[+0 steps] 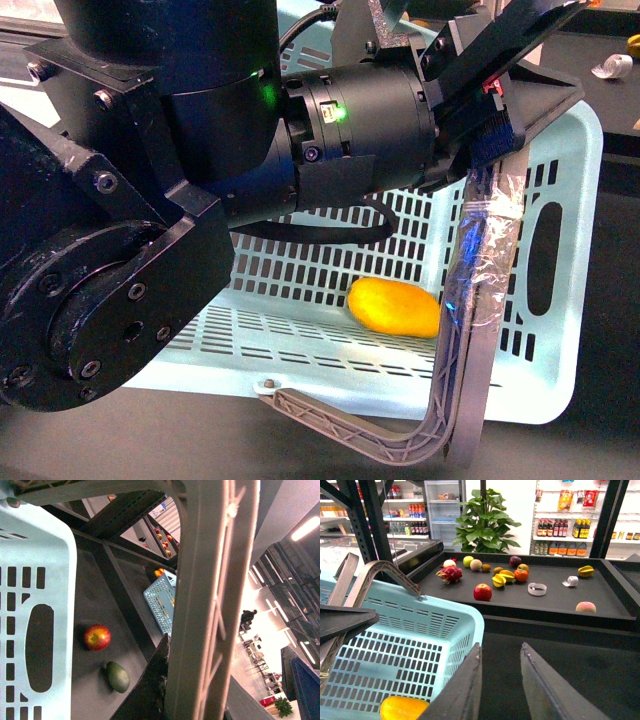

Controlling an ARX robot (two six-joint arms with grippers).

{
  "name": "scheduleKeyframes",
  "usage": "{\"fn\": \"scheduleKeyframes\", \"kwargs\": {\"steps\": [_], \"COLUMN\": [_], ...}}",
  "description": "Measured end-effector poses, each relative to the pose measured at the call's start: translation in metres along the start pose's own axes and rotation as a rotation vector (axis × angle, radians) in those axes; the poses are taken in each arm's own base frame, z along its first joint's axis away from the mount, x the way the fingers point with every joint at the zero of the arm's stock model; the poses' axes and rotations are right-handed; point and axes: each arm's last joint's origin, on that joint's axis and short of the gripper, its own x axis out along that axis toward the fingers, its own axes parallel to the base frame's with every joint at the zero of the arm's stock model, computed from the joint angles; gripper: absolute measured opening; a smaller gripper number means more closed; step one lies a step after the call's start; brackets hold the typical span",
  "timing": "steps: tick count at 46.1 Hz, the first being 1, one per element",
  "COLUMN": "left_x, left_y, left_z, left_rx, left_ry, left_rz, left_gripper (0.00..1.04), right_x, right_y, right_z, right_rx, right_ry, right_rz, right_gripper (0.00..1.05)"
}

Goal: Pick mango with right arm and hold basket with left

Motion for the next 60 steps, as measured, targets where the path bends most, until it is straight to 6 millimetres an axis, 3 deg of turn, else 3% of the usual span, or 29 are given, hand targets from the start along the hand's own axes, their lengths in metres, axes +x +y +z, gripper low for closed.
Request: {"fn": "scheduleKeyframes", "kwargs": {"steps": [5,16,19,24,31,35,40,44,52,60], "left_x": [0.000,0.000,0.000,0.000,0.007,0.006,0.005,0.001,-0.018,-0.037], "left_y": [0.000,0.000,0.000,0.000,0.006,0.019,0.034,0.050,0.080,0.110], "left_z": [0.000,0.000,0.000,0.000,0.011,0.020,0.041,0.072,0.112,0.137], "left_rx": [0.000,0.000,0.000,0.014,0.176,0.297,0.299,0.230,-0.003,-0.278], "left_ry": [0.000,0.000,0.000,-0.006,0.035,0.051,-0.044,-0.200,-0.478,-0.746], "left_rz": [0.000,0.000,0.000,0.011,0.377,0.486,0.580,0.683,0.796,0.800], "left_gripper": [0.10,0.10,0.10,0.10,0.10,0.10,0.10,0.10,0.10,0.10], "right_x": [0.000,0.000,0.000,0.000,0.000,0.000,0.000,0.000,0.000,0.000], "right_y": [0.000,0.000,0.000,0.000,0.000,0.000,0.000,0.000,0.000,0.000], "right_z": [0.000,0.000,0.000,0.000,0.000,0.000,0.000,0.000,0.000,0.000], "right_rx": [0.000,0.000,0.001,0.000,0.000,0.000,0.000,0.000,0.000,0.000], "right_ry": [0.000,0.000,0.000,0.000,0.001,-0.001,0.000,0.000,0.000,0.000], "right_rz": [0.000,0.000,0.000,0.000,0.002,0.001,0.000,0.000,0.000,0.000], "right_gripper": [0.44,0.91,0.99,0.96,0.97,0.97,0.97,0.97,0.97,0.97]}}
